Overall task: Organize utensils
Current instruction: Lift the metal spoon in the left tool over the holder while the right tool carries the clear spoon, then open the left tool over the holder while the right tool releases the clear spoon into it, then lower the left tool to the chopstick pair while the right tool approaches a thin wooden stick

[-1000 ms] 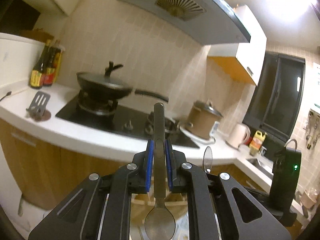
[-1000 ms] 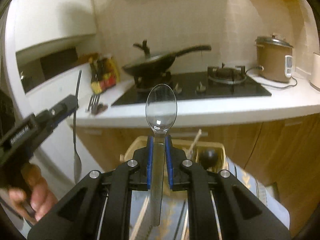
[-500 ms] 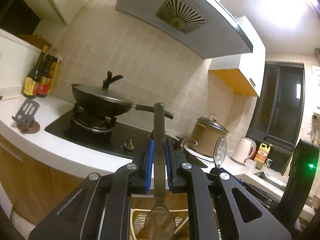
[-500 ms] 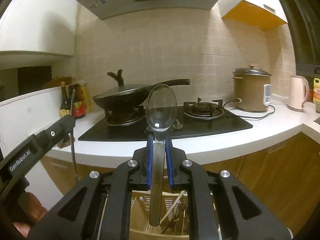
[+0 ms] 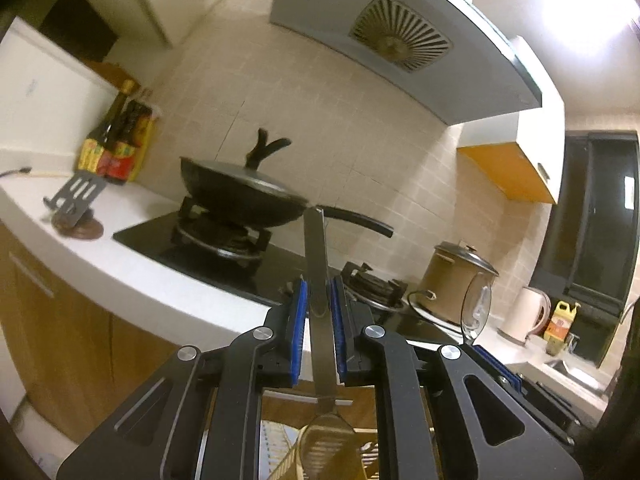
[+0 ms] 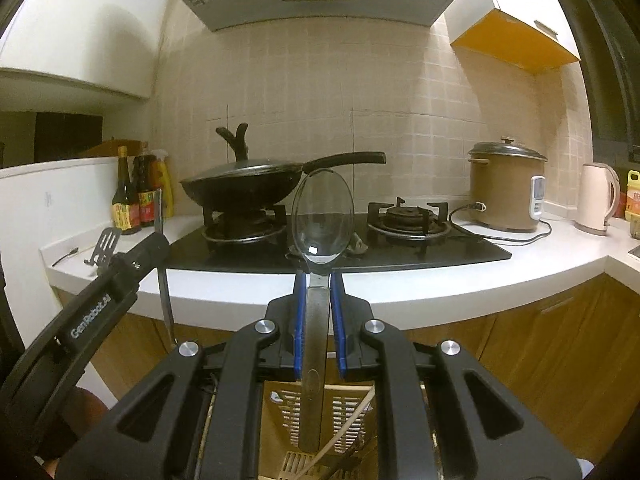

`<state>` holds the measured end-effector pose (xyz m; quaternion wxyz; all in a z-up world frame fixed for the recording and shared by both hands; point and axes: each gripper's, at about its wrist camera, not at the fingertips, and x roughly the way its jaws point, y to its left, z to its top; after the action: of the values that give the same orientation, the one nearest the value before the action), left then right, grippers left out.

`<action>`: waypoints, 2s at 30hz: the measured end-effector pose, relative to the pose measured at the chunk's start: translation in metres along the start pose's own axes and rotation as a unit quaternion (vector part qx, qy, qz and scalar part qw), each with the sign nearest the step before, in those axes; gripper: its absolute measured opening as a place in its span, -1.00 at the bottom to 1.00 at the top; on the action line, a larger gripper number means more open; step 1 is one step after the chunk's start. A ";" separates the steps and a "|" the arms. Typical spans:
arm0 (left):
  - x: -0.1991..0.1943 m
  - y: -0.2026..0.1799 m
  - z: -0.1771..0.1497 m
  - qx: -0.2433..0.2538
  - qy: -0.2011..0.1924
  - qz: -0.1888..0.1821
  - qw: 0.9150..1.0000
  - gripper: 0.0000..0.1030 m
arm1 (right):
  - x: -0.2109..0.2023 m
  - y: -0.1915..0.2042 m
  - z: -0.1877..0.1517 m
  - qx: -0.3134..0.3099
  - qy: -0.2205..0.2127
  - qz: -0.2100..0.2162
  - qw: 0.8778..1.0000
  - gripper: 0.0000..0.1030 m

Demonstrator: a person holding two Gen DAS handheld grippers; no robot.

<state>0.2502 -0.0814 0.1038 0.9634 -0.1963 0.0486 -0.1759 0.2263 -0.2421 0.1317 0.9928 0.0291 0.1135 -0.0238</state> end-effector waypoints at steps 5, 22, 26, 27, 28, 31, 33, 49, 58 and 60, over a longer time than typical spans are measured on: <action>0.003 0.003 -0.008 -0.001 0.003 0.006 1.000 -0.78 | 0.007 -0.004 -0.006 0.013 0.010 0.006 1.000 -0.81; -0.035 0.010 -0.007 0.017 0.028 -0.006 0.999 -0.79 | -0.019 -0.010 -0.028 0.039 0.055 0.062 0.996 -0.79; -0.054 0.017 0.000 0.018 0.040 0.003 0.999 -0.71 | -0.036 -0.017 -0.031 0.050 0.078 0.076 0.993 -0.74; -0.063 0.018 0.002 0.020 0.046 0.007 0.999 -0.60 | -0.042 -0.020 -0.031 0.057 0.081 0.080 0.992 -0.63; -0.069 0.019 0.002 0.023 0.051 0.009 0.998 -0.41 | -0.048 -0.025 -0.031 0.064 0.083 0.083 0.991 -0.51; -0.088 0.024 -0.001 0.033 0.071 0.025 0.997 -0.12 | -0.071 -0.039 -0.030 0.079 0.084 0.082 0.990 -0.47; -0.098 0.028 -0.004 0.031 0.089 0.033 0.995 -0.12 | -0.086 -0.049 -0.031 0.091 0.088 0.087 0.988 -0.47; -0.101 0.012 -0.076 0.064 0.372 0.033 0.925 -0.12 | -0.148 -0.098 -0.051 0.131 0.190 0.093 0.969 0.03; -0.078 0.017 -0.127 0.031 0.491 -0.016 0.870 -0.12 | -0.108 -0.082 -0.102 0.122 0.365 0.172 0.907 0.02; -0.074 0.021 -0.133 0.020 0.504 -0.007 0.863 -0.12 | -0.096 -0.076 -0.117 0.105 0.402 0.167 0.894 0.02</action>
<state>0.1665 -0.0847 -0.0244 0.8101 -0.0620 0.5228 -0.2581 0.1022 -0.3068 0.0357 0.8430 0.1589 0.4931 0.1447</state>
